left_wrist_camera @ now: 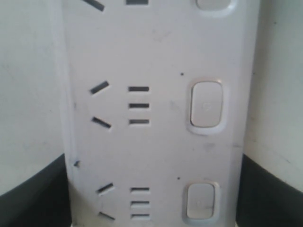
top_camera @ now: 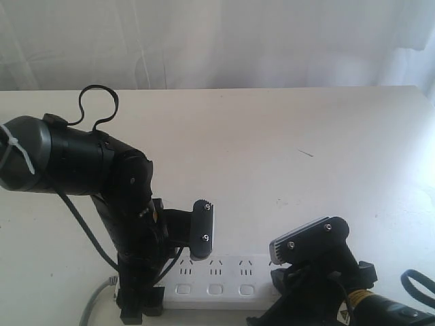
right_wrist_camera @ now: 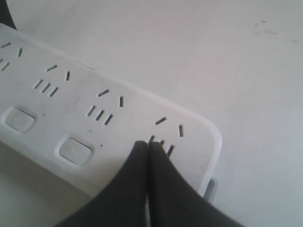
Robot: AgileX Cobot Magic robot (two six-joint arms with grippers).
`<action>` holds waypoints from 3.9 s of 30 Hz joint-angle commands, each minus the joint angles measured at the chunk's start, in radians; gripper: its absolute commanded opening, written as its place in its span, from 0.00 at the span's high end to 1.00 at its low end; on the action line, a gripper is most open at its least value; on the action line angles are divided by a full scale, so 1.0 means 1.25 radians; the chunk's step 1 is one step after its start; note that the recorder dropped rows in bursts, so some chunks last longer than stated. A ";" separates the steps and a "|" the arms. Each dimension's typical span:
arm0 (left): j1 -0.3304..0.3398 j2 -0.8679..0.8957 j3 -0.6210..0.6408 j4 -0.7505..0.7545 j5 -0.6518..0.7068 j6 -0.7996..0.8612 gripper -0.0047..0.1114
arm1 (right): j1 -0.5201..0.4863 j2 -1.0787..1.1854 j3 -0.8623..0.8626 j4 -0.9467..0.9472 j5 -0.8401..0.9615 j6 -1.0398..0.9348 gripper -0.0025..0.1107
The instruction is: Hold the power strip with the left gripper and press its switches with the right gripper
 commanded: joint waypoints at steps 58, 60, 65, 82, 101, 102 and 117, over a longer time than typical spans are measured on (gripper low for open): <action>0.001 -0.024 -0.030 0.026 0.020 -0.045 0.14 | -0.001 -0.361 0.085 -0.176 -0.547 -0.235 0.98; 0.001 -0.055 -0.050 0.026 0.040 -0.045 0.14 | -0.001 -0.361 0.085 -0.160 -0.538 -0.235 0.98; 0.001 -0.139 -0.085 0.026 0.067 -0.045 0.15 | -0.001 -0.361 0.085 -0.149 -0.538 -0.235 0.98; 0.001 -0.445 -0.094 -0.053 0.100 -0.131 0.57 | -0.001 -0.361 0.085 -0.142 -0.539 -0.235 0.98; 0.001 -0.842 0.048 -0.198 -0.061 -0.185 0.96 | -0.065 -0.435 0.085 -0.147 -0.532 -0.233 0.98; 0.001 -0.878 0.077 -0.198 -0.070 -0.185 0.96 | -0.102 -0.458 0.085 -0.147 -0.532 -0.233 0.98; 0.001 -1.003 0.370 -0.316 -0.337 -0.185 0.96 | -0.362 -0.808 0.085 -0.136 -0.533 -0.233 0.98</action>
